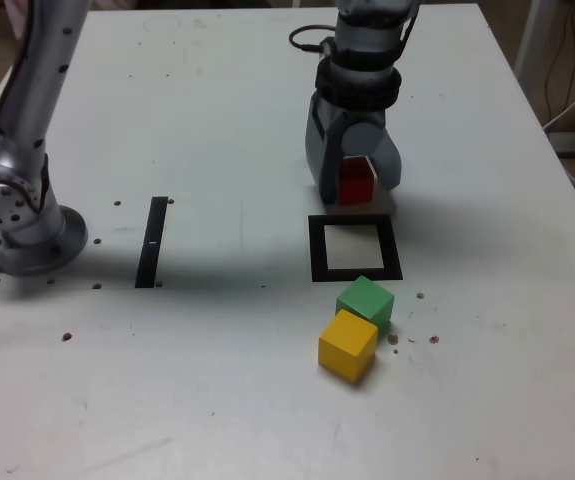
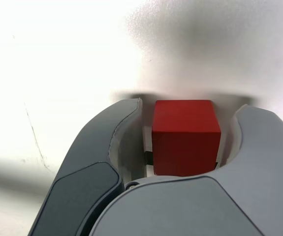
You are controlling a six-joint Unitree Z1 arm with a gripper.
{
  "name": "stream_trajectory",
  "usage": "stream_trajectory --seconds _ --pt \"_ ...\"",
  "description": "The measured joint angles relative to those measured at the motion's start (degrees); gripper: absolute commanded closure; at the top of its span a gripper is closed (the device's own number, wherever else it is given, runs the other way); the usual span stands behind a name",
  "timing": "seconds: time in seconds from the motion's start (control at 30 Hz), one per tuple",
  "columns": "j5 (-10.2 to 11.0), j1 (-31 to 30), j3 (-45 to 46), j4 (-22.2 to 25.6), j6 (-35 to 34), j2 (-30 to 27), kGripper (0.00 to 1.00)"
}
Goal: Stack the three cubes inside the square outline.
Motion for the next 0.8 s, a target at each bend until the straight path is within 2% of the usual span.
stream_trajectory --seconds 0.2,0.4,0.5,0.8 --pt "1.56 0.0 -0.02 -0.3 -0.3 -0.03 0.53" --pt "1.8 0.0 -0.08 -0.4 -0.3 -0.17 0.7" --pt "1.73 0.0 -0.07 -0.41 -0.31 -0.26 0.75" --pt "0.93 -1.53 -0.06 -0.42 -0.19 -2.97 0.77"
